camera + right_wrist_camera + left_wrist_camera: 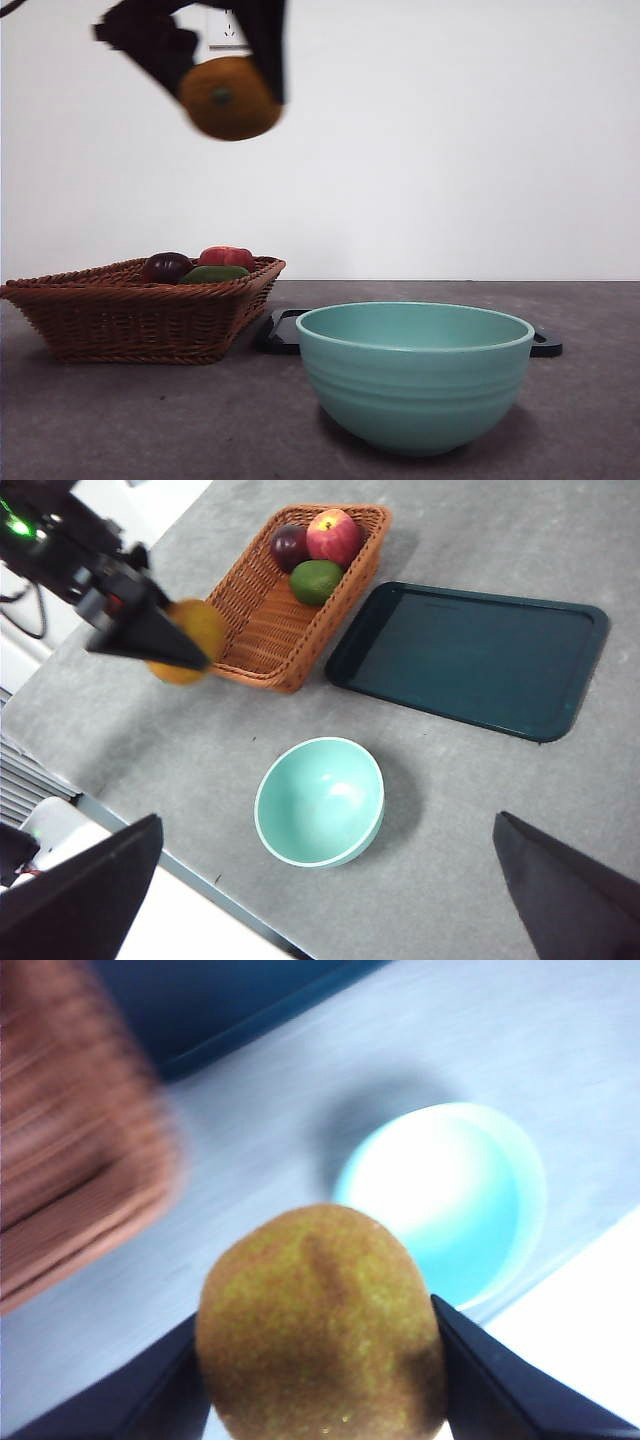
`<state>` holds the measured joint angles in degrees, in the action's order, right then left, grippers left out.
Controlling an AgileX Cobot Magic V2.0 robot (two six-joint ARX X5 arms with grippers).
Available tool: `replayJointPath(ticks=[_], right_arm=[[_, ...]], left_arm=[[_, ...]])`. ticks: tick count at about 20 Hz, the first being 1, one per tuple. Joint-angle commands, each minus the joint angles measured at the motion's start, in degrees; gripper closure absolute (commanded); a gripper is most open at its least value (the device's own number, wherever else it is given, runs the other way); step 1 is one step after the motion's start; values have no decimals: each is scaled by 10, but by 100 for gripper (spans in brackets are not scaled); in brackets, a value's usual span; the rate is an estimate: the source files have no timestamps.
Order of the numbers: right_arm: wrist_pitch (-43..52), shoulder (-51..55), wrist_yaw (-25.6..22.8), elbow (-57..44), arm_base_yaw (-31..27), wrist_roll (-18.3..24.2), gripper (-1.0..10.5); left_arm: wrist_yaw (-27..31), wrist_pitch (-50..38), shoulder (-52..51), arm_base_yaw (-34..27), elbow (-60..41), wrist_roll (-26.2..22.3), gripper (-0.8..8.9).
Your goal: Pick up the wifruite, put it on the bowl, pick up the plate, put it on desk
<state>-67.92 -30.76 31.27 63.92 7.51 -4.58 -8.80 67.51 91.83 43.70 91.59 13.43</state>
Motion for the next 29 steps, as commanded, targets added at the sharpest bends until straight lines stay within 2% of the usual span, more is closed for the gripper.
replayJointPath(ticks=[1, 6, 9, 11, 15, 22, 29], right_arm=[[-1, -1, -2, 19, 2, 12, 335], [3, -1, -2, 21, 2, 21, 335], [2, 0, -2, 21, 2, 22, 335], [2, 2, -2, 21, 2, 22, 335], [0, 3, 6, 21, 2, 21, 335], [-1, 7, 10, 21, 2, 21, 335], [-1, 7, 20, 21, 2, 21, 335]], left_arm=[[0, -33, 3, 45, 14, 40, 567], [8, -45, 21, 120, 14, 106, 567], [58, -49, 50, 152, 14, 136, 567], [61, -64, 78, 164, 14, 148, 567], [61, -99, 143, 170, 14, 147, 567], [63, -110, 235, 163, 14, 145, 567], [63, -119, 280, 156, 14, 136, 563]])
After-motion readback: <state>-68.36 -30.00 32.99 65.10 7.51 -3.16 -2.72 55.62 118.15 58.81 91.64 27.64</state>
